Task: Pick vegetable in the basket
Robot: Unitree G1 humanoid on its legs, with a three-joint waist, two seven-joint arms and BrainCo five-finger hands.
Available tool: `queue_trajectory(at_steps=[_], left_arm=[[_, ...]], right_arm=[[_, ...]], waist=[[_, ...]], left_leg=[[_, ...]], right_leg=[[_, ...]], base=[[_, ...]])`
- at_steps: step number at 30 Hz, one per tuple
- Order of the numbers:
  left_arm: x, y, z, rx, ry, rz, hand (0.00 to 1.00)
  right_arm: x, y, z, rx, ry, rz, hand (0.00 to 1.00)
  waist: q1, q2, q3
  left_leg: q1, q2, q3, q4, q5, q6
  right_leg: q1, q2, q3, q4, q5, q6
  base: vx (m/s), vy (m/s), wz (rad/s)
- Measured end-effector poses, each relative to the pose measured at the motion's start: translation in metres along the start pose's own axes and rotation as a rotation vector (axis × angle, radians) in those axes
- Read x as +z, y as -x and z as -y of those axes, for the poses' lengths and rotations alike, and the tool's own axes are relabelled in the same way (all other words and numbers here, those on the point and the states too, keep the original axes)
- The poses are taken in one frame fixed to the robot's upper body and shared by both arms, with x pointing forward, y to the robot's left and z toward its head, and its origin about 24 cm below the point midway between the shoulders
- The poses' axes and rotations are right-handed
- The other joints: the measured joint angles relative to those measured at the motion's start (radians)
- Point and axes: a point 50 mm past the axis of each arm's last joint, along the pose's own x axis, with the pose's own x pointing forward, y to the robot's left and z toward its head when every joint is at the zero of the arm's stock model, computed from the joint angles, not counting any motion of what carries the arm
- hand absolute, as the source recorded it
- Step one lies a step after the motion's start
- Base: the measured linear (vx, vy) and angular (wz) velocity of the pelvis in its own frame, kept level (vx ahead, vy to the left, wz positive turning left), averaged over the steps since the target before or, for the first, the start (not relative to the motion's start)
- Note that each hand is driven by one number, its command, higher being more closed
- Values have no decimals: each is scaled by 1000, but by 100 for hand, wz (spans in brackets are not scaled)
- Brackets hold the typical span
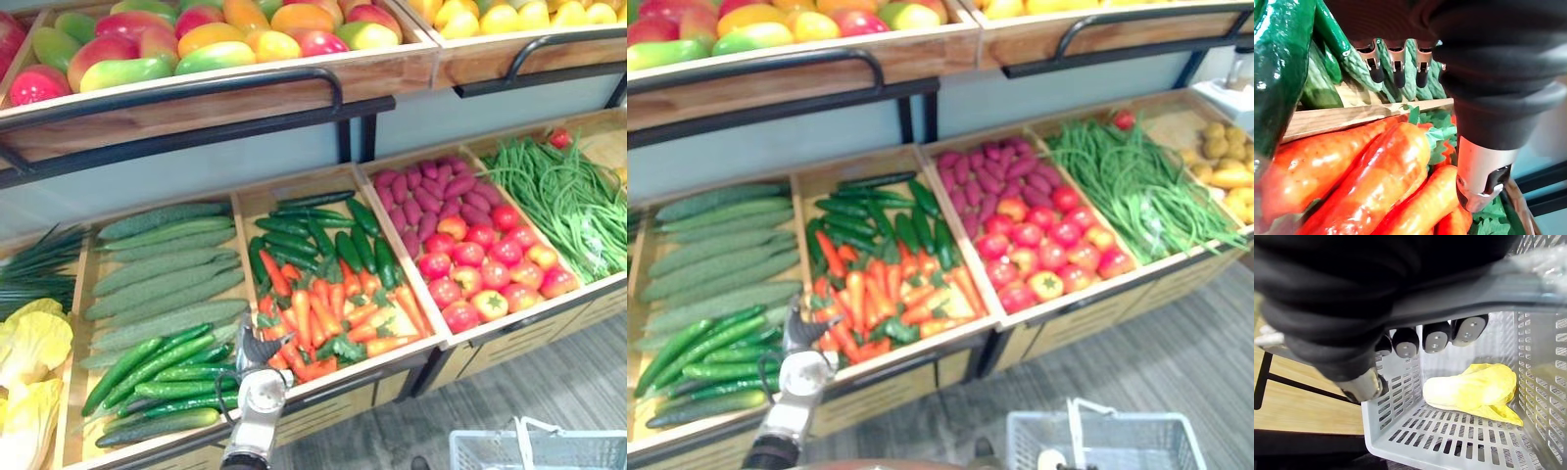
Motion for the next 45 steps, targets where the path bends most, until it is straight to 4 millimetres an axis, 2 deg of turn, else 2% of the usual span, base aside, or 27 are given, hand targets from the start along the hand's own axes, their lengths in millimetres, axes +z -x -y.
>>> queue_trajectory(at_steps=[7, 15, 29, 30, 33, 39, 45], left_arm=[[-2, -1, -2, 6, -1, -10, 0], [-25, 1, 6, -24, -70, -106, 0], [-26, -10, 12, -2, -135, -134, 0], [-26, -10, 12, -3, -142, -133, 100], [-26, -14, 10, 9, -172, -130, 100], [-25, -32, -6, 45, -228, -140, 100], [-23, -35, -9, 55, -229, -135, 100]], right_arm=[[1, 0, -1, 4, 4, 6, 100], [2, 0, -1, 5, 7, 10, 100], [10, -4, 10, -13, 46, 38, 100], [10, -4, 10, -14, 46, 38, 100], [11, -5, 10, -15, 45, 40, 100], [13, -5, 9, -14, 44, 44, 100], [15, -5, 8, -9, 50, 49, 100]], waist=[[0, 3, 3], [-1, 5, 9], [-10, 22, 33], [-12, 22, 33], [-20, 22, 33], [-23, 19, 36], [-23, 18, 42]], left_leg=[[0, 0, -1, 0, 0, 0], [2, 0, 0, 0, 0, 0], [20, 1, 29, 0, -8, -6], [20, 2, 28, 0, -8, -6], [21, 2, 29, 0, -8, -6], [25, 2, 33, 0, -9, -8], [27, 2, 32, 0, -12, -9]], right_leg=[[1, 0, -1, -1, 0, 0], [2, 0, 0, -1, 0, 0], [16, 6, 30, -32, 14, 2], [16, 7, 30, -32, 14, 2], [16, 7, 30, -32, 14, 2], [17, 8, 35, -32, 14, 2], [18, 8, 35, -32, 15, 3]], base=[[0, 0, 0], [0, 0, 0], [-5, -2, -6], [0, 0, 0], [0, 0, 0], [0, 0, 0], [0, 0, 0]])
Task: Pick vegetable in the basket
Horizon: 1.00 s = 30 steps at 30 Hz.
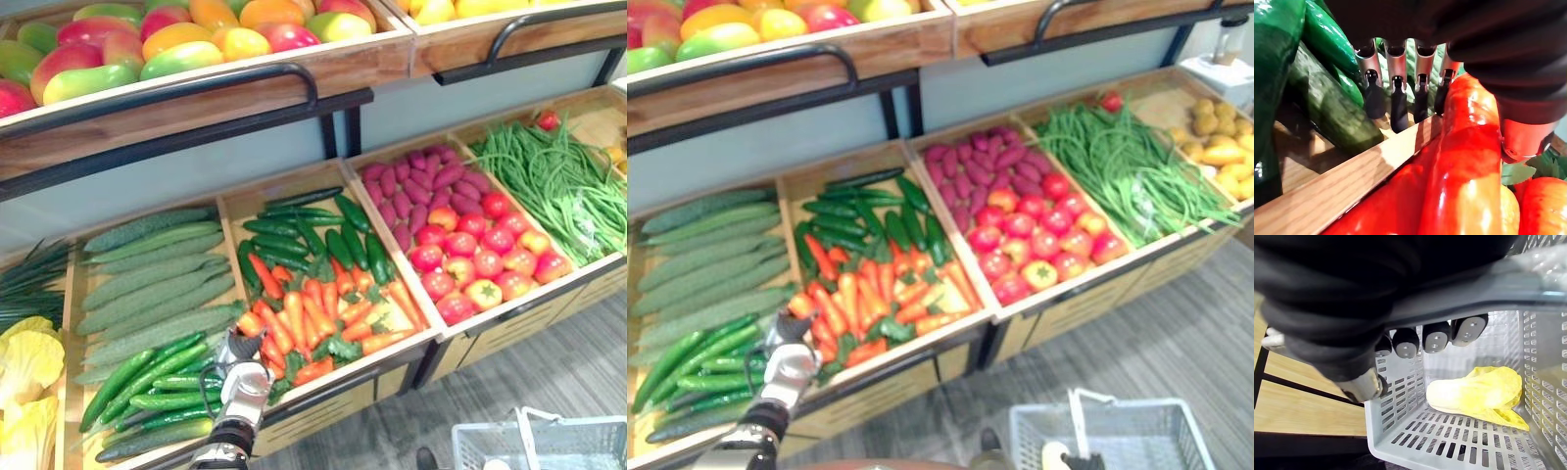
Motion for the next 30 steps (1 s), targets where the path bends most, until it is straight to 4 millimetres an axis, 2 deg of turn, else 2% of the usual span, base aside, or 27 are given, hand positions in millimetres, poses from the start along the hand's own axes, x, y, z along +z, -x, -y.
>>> queue_trajectory(at_steps=[11, 12, 16, 20, 23, 30], left_arm=[[0, -3, -4, -5, 37, -17, 100], [3, -4, -5, 0, 46, -11, 100], [22, -7, -16, 42, 115, 40, 100], [53, -10, -28, 92, 182, 155, 100], [69, -11, -34, 115, 204, 208, 100], [88, -10, -49, 196, 239, 284, 100]], right_arm=[[3, -1, -2, 5, -2, 4, 100], [3, -1, -2, 6, -2, 5, 100], [4, 0, -4, 14, 3, 10, 100], [9, -1, -6, 23, 14, 24, 100], [9, -1, -6, 24, 15, 26, 100], [9, -1, -6, 25, 15, 28, 100]], waist=[[1, -8, 18], [1, -4, 17], [2, -21, 29], [2, -22, 29], [2, -22, 29], [1, -23, 27]], left_leg=[[10, -1, -13, 0, -2, 1], [9, -1, -16, 1, -2, 1], [-9, -1, -41, 14, -1, 3], [-10, -1, -59, 18, 2, 6], [-11, -3, -62, 20, 6, 10], [-23, -3, -77, 27, 14, 11]], right_leg=[[16, -4, -13, -1, 0, 0], [18, -5, -16, -1, 0, 0], [21, -10, -40, 1, 0, 0], [21, -12, -57, 18, -1, -2], [18, -14, -60, 30, -3, -4], [10, -17, -72, 40, -4, -5]], base=[[-4, -2, 1], [-13, -9, 9], [-22, -16, 17], [-27, -13, 9], [-47, -7, 4], [-52, -12, 4]])
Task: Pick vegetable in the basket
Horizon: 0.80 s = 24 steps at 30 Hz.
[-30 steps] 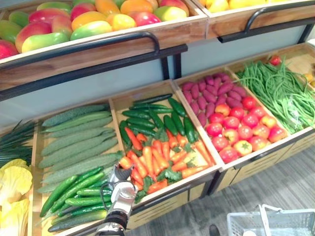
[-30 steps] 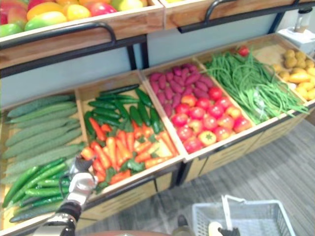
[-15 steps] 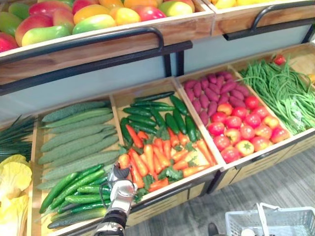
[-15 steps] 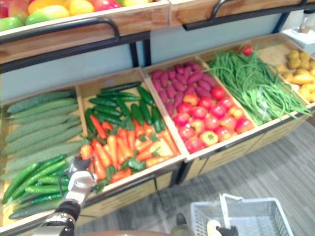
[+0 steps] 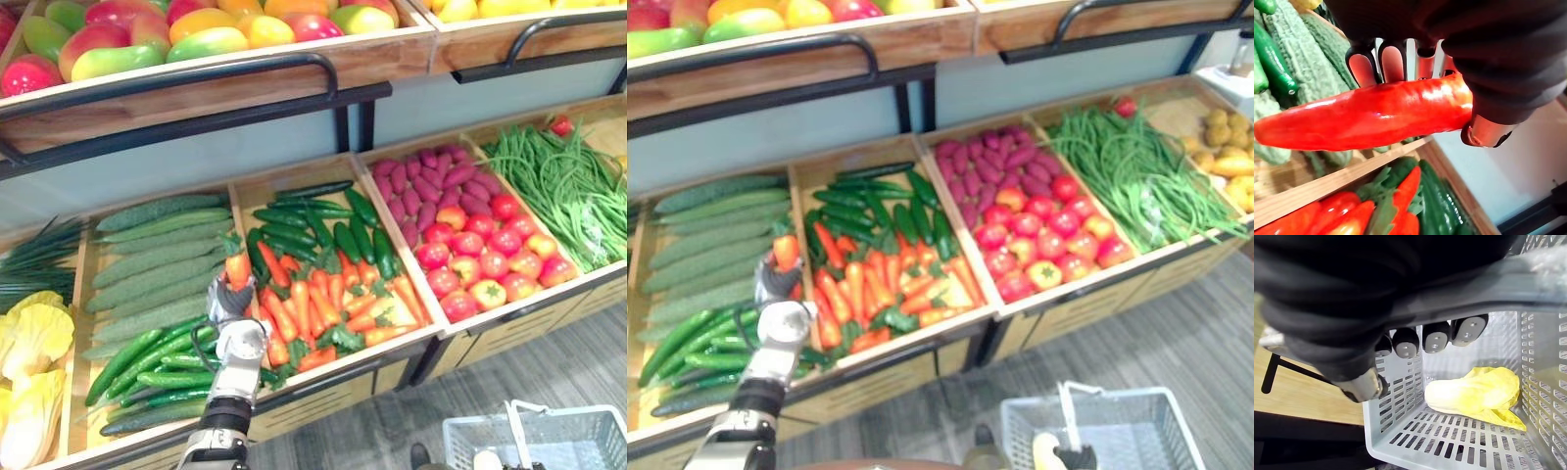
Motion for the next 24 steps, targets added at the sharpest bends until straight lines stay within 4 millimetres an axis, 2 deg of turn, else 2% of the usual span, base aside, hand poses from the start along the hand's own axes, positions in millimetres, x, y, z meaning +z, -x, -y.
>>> queue_trajectory(at_steps=[10, 15, 18, 24], left_arm=[[38, -4, -17, 74, 68, 166, 100], [51, 4, -26, 77, 123, 255, 100], [55, 13, -33, 58, 152, 302, 100], [57, 34, -37, -72, 239, 370, 100]], right_arm=[[0, 1, -3, 13, 1, 0, 100], [1, -1, 2, 1, 4, 5, 100], [4, -4, 13, -19, 1, 11, 100], [13, -11, 54, -121, 17, 32, 100]], waist=[[6, -21, -26], [6, -26, -33], [7, -25, -34], [25, -20, -37]], left_leg=[[-4, -1, -10, -6, 4, 0], [-2, -9, -10, -12, 6, 3], [-2, -13, -8, -14, 6, 4], [0, -19, 20, -14, 3, 7]], right_leg=[[-2, -1, -8, 3, 1, 1], [-1, -8, -8, -2, 2, 2], [-3, -11, -5, -1, 2, 3], [-26, -13, 24, 11, 4, 5]], base=[[-6, -3, 2], [0, 0, 0], [-4, 3, -2], [-20, 6, -13]])
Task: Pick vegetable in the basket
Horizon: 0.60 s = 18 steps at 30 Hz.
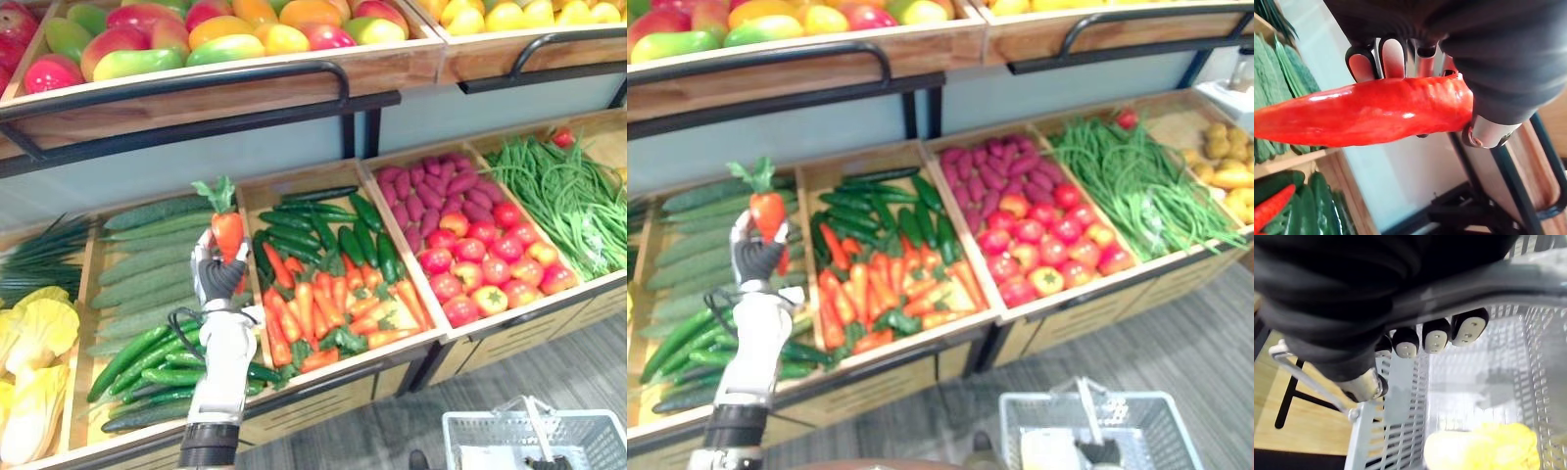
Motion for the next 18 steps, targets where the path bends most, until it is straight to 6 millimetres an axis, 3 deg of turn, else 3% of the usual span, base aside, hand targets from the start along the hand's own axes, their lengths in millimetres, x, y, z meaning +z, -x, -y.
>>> queue_trajectory(at_steps=[5, 11, 13, 18], left_arm=[[9, 14, 7, -163, 82, 45, 100], [45, 37, 39, -457, 326, 179, 100], [54, 44, 46, -540, 427, 199, 100], [58, 56, 56, -692, 470, 201, 100]], right_arm=[[20, -10, 30, -54, 18, 53, 100], [54, -17, 48, -96, 27, 153, 100], [80, -15, 48, -94, 81, 259, 100], [149, -6, 36, -63, 242, 511, 100]], waist=[[5, 0, 0], [27, -3, 1], [28, -3, 1], [31, -6, 3]], left_leg=[[8, -6, 39, -1, -5, 2], [57, -11, 168, -1, -26, -2], [87, -10, 247, 6, -42, -8], [137, 29, 436, 110, -129, -32]], right_leg=[[-14, 1, 46, 5, 5, 4], [-54, 24, 174, 27, 16, 20], [-78, 47, 246, 44, 18, 24], [-107, 118, 421, 57, 38, 35]], base=[[-27, 6, -23], [-16, 2, -58], [2, -9, -98], [-14, -23, -119]])
